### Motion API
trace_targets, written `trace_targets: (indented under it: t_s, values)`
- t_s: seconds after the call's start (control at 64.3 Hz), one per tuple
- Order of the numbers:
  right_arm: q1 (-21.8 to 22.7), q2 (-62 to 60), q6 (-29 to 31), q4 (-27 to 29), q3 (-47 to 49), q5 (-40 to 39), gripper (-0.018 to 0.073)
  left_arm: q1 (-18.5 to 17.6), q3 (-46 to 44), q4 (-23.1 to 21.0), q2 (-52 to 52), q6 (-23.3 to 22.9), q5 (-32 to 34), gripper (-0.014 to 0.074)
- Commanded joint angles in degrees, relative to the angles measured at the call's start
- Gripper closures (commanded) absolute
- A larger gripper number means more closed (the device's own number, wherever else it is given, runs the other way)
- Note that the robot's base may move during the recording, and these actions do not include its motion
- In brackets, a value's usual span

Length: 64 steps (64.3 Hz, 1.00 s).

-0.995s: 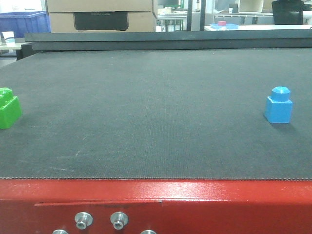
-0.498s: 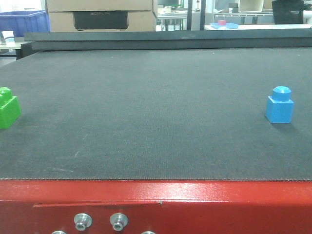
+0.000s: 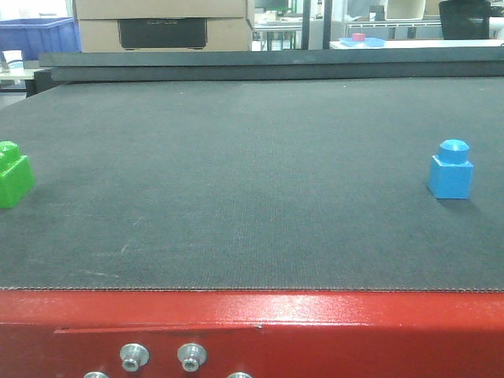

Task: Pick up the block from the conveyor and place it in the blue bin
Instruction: 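Lower both grippers open above the green and blue blocks, then grasp the blue block with the right gripper and lift it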

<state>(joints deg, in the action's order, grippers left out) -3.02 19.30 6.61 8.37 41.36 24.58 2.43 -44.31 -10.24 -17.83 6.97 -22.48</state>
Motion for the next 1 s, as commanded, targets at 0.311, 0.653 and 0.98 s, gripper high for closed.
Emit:
trace_targets:
  t_s: [0.311,0.653,0.98]
  values:
    - [-1.7,10.2,0.3,-0.1,6.4,1.9,-0.001,-2.5,-9.8,4.0,-13.1,-0.1,-10.6,0.0001]
    - [-11.5,33.7,0.0,-0.1,21.9,20.7,-0.001,-9.1,-11.9,5.3,-22.6,-0.1,-16.2,0.0008]
    - [-12.1,54.0,-14.5,-5.7,27.5,28.3,-0.001,-10.8,-11.9,5.3,-26.7,-0.1,-16.1,0.0008]
